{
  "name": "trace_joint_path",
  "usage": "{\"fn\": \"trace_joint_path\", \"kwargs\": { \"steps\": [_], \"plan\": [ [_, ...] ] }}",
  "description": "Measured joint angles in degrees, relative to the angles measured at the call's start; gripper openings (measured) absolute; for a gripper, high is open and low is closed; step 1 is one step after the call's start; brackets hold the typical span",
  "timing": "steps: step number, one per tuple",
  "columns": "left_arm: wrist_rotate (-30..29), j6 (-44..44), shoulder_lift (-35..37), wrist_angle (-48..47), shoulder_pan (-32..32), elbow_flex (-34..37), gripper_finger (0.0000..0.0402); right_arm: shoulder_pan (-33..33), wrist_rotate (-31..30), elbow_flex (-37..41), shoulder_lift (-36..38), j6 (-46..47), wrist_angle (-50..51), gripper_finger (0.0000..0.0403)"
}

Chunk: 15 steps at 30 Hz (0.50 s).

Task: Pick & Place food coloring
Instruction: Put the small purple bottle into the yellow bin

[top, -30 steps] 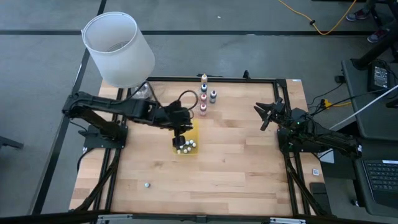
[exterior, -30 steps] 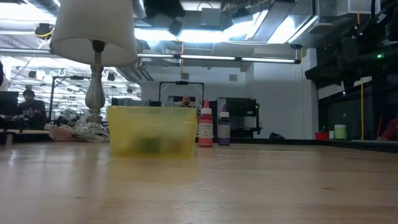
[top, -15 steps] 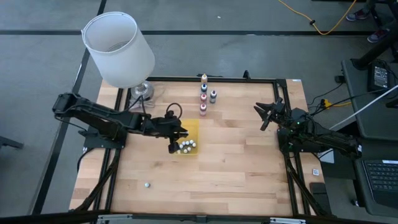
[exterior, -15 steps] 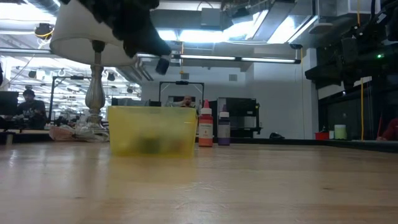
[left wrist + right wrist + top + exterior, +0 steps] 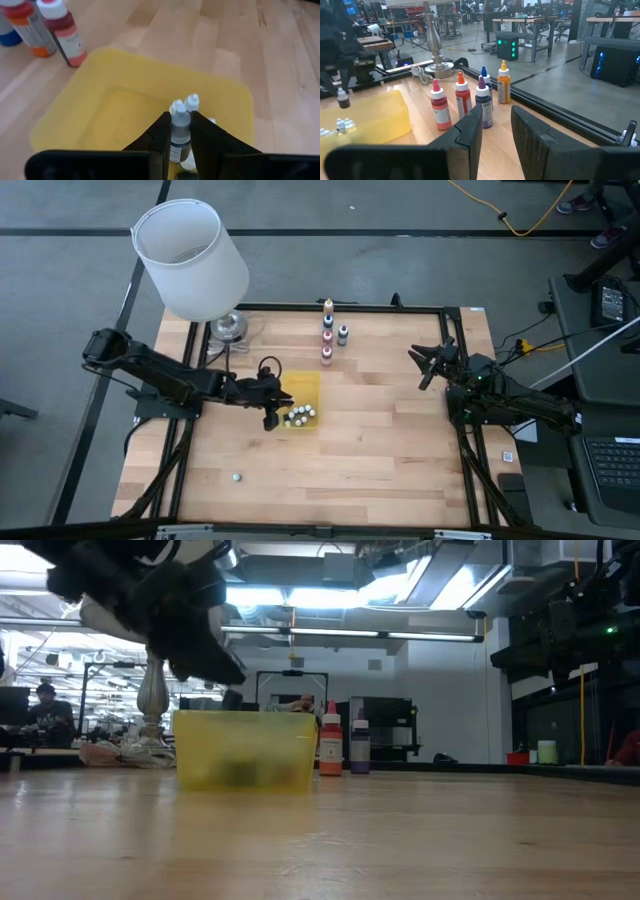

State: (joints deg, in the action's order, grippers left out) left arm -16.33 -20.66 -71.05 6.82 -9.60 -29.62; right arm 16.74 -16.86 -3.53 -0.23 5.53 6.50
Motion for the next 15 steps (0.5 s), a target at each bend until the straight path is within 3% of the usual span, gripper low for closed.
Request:
{"fn": "trace_joint_path", "kwargs": {
  "steps": [6,15],
  "plan": [
    [-1.17,-1.25,0.0,4.43,-1.29,4.49,0.0054,0.01,0.0,0.0,0.0,-0.01,0.0,0.0106],
    [-0.89,0.87,-1.08,6.16,-1.12,5.91,0.0054,0.0,0.0,0.0,0.0,0.0,0.0,0.0106]
  ]
}}
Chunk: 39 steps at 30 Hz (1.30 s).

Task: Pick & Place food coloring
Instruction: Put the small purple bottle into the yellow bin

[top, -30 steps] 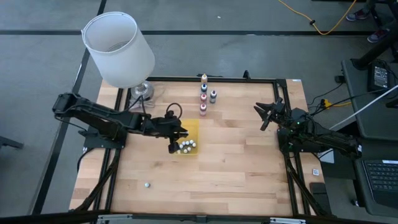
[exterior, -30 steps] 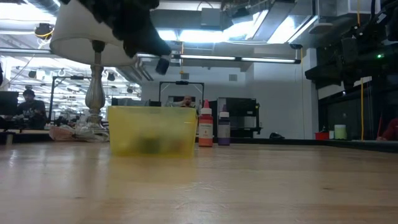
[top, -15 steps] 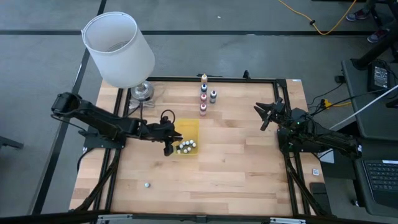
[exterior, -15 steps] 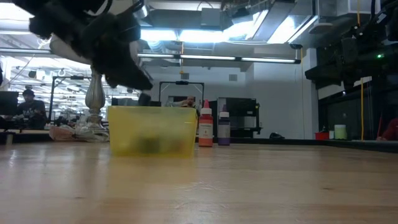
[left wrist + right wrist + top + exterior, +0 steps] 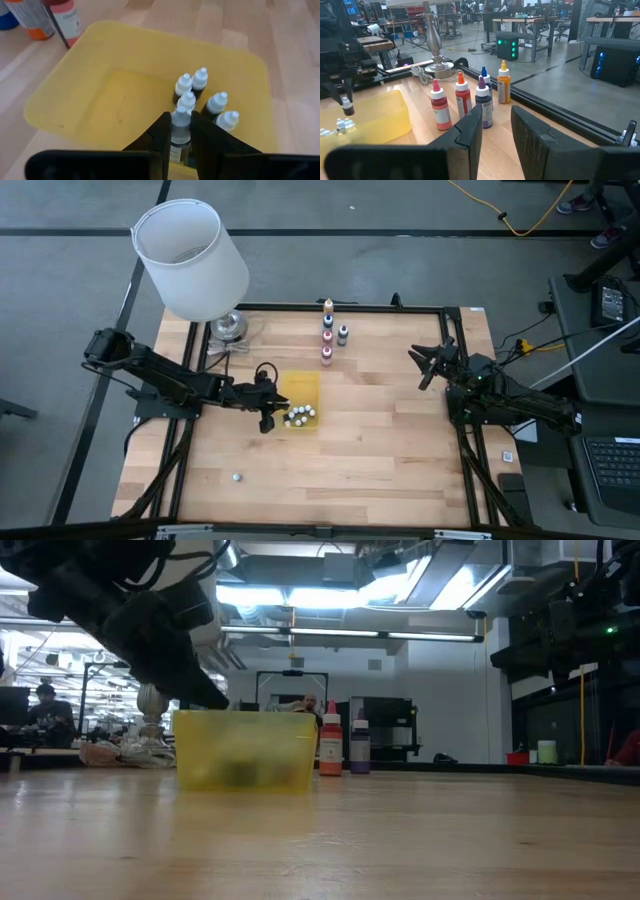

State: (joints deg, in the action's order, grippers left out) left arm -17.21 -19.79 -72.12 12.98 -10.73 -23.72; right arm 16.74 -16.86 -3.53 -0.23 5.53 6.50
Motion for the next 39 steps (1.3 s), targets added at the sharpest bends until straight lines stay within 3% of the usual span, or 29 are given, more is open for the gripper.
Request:
{"fn": "trace_joint_path", "kwargs": {
  "steps": [9,39],
  "plan": [
    [-0.23,1.05,-4.24,2.91,-0.01,0.06,0.0054,0.01,-0.01,0.0,0.0,-0.01,0.0,0.0106],
    [1.61,1.48,-4.32,2.39,-0.06,-0.01,0.0076,0.01,-0.01,0.0,0.0,0.0,0.0,0.0106]
  ]
}}
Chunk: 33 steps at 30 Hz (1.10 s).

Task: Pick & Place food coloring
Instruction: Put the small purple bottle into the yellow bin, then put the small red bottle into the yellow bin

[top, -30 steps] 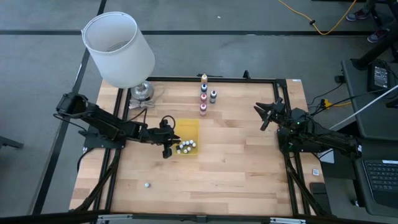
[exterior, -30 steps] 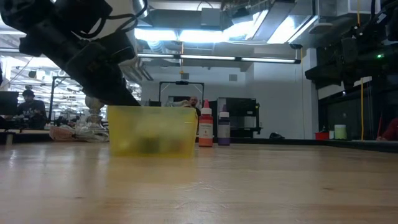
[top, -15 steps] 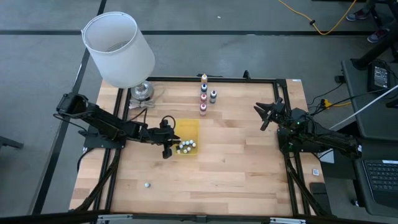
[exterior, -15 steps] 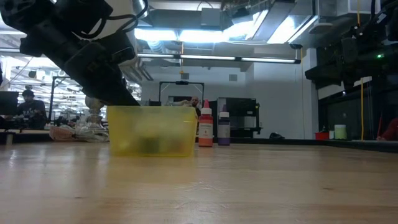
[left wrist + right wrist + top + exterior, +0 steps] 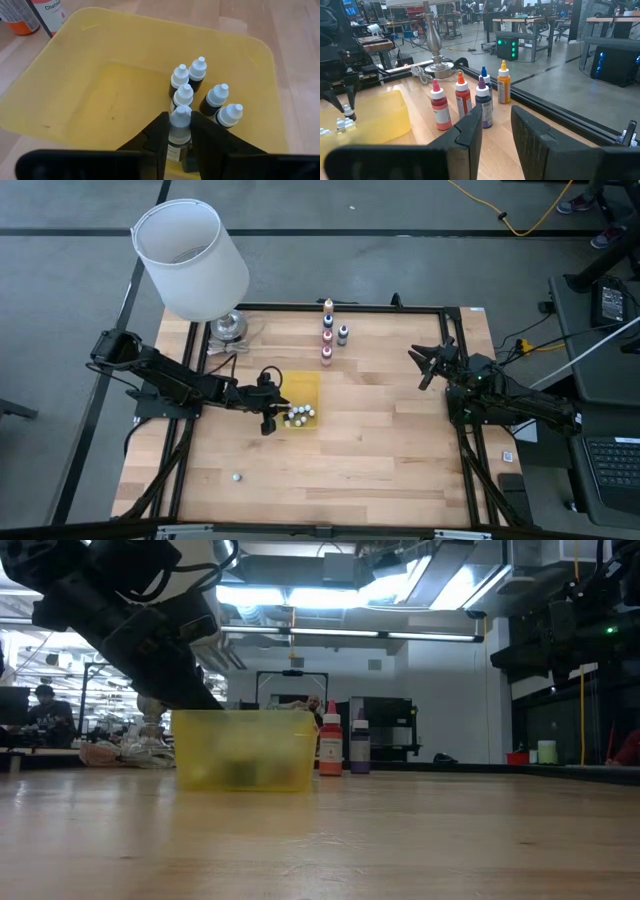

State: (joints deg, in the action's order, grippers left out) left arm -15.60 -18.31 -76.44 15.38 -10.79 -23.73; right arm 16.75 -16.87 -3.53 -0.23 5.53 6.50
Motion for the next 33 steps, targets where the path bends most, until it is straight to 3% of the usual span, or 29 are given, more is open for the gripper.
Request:
{"fn": "trace_joint_path", "kwargs": {
  "steps": [22,27,33],
  "plan": [
    [1.11,0.56,0.23,-1.08,0.11,-0.41,0.0091,-0.02,0.0,0.0,0.0,-0.01,0.0,0.0106],
    [2.47,-0.53,3.56,-6.42,0.11,-3.15,0.0101,0.0,0.01,0.0,0.0,0.0,-0.02,0.0106],
    [2.91,-2.92,9.29,-18.44,-0.18,-9.34,0.0144,-0.02,-0.01,0.0,-0.02,-0.01,-0.02,0.0106]
  ]
}}
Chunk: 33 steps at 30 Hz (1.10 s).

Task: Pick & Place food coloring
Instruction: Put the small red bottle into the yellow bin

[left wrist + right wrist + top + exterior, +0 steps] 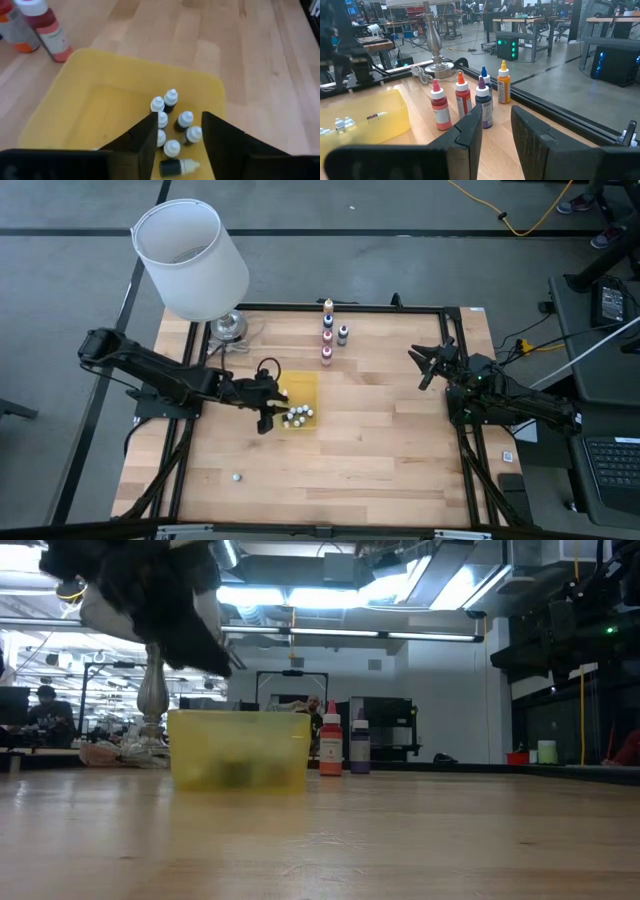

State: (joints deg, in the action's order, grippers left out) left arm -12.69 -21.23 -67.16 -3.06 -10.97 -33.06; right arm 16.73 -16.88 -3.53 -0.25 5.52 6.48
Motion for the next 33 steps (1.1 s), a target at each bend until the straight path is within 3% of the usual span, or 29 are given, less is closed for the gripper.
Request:
{"fn": "trace_joint_path", "kwargs": {
  "steps": [9,18,27,33],
  "plan": [
    [-1.13,-15.07,1.74,-37.88,-6.09,-17.21,0.0207,0.0,0.0,0.0,0.02,0.0,0.02,0.0106],
    [-5.48,-43.16,-5.9,-64.78,-16.34,-31.46,0.0202,0.02,0.02,0.0,0.0,0.02,0.02,0.0106],
    [0.59,-67.75,-16.22,-69.23,-27.33,-36.13,0.02,0.0,0.02,0.0,0.02,0.02,0.02,0.0106],
    [5.56,-77.7,-23.17,-67.99,-31.11,-37.09,0.0202,0.0,0.01,0.0,0.01,0.0,0.0,0.0106]
  ]
}}
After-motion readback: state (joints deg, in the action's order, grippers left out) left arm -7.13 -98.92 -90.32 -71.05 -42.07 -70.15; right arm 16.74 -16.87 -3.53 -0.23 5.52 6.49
